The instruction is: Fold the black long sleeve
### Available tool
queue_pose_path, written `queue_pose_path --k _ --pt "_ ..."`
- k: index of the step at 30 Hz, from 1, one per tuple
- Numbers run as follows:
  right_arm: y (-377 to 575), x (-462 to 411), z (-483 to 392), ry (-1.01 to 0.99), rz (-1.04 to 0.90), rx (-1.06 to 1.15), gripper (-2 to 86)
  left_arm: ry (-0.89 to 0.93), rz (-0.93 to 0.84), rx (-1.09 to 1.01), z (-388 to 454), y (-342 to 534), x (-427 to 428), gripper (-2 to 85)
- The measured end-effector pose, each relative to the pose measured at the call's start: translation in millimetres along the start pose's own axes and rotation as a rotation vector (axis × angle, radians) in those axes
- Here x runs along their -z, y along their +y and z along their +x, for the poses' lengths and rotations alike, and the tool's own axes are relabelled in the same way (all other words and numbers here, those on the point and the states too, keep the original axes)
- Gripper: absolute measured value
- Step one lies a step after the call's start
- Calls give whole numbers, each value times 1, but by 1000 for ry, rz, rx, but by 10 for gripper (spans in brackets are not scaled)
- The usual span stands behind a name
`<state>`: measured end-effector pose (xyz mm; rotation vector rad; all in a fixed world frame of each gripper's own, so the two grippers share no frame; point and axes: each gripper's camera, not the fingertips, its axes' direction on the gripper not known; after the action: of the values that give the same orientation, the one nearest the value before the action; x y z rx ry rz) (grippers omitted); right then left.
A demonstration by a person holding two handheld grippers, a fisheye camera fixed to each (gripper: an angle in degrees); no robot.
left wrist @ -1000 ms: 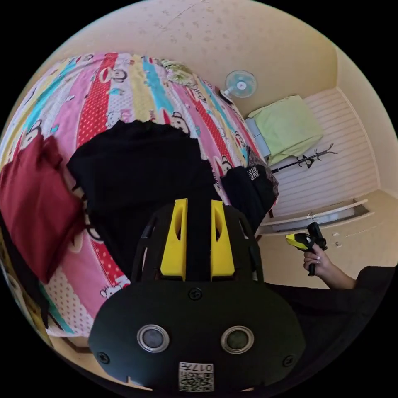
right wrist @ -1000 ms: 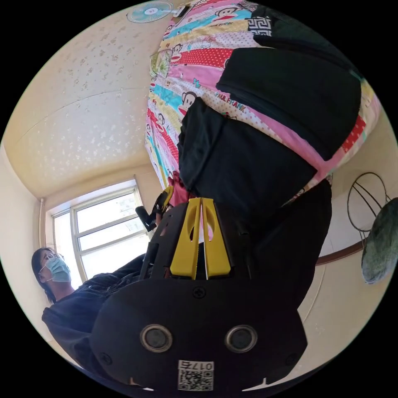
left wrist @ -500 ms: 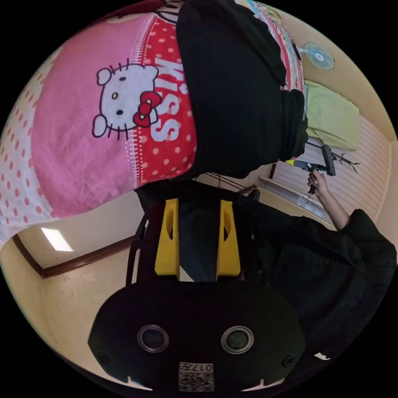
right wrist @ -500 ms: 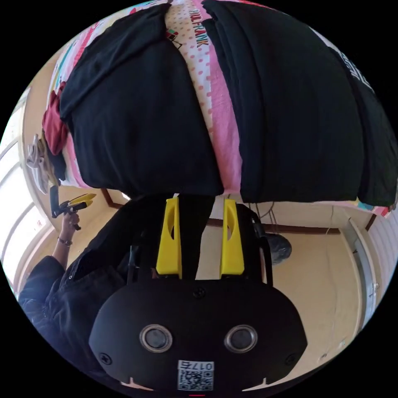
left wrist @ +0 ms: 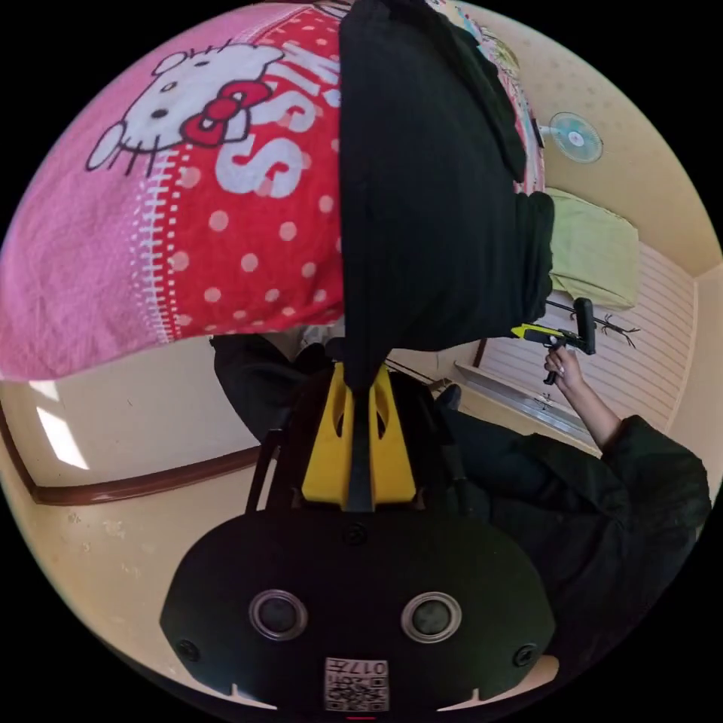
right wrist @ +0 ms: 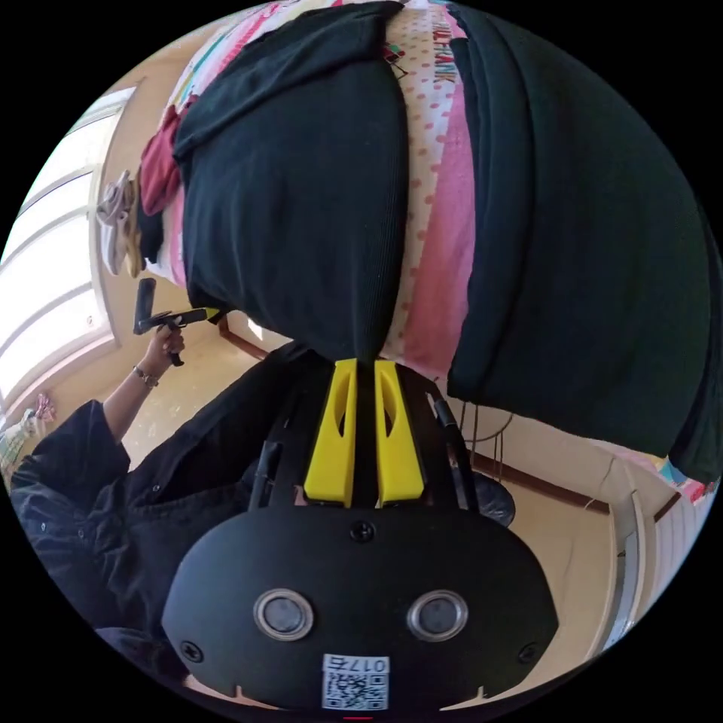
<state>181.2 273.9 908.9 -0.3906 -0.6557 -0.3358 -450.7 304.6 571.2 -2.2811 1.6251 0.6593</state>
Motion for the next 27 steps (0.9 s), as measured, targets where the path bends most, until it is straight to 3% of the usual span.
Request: queue_pose_path --k 6,8,11,13,16,23,27 --pt "81 95 -12 -216 136 39 28 225 185 -12 58 105 104 16" --pt "113 105 -12 -276 137 36 27 340 225 57 60 140 114 18" --pt "153 110 6 -530 221 -52 24 597 344 171 48 185 114 21" --pt "156 115 16 -632 314 -81 23 604 391 192 43 190 119 22" --pt "112 129 18 -586 366 -90 23 560 377 155 38 148 135 24" --pt "-92 181 -8 -340 441 -138 22 475 450 123 7 -52 213 37" --pt "-154 194 3 -504 642 -352 15 513 634 164 -31 -124 251 105"
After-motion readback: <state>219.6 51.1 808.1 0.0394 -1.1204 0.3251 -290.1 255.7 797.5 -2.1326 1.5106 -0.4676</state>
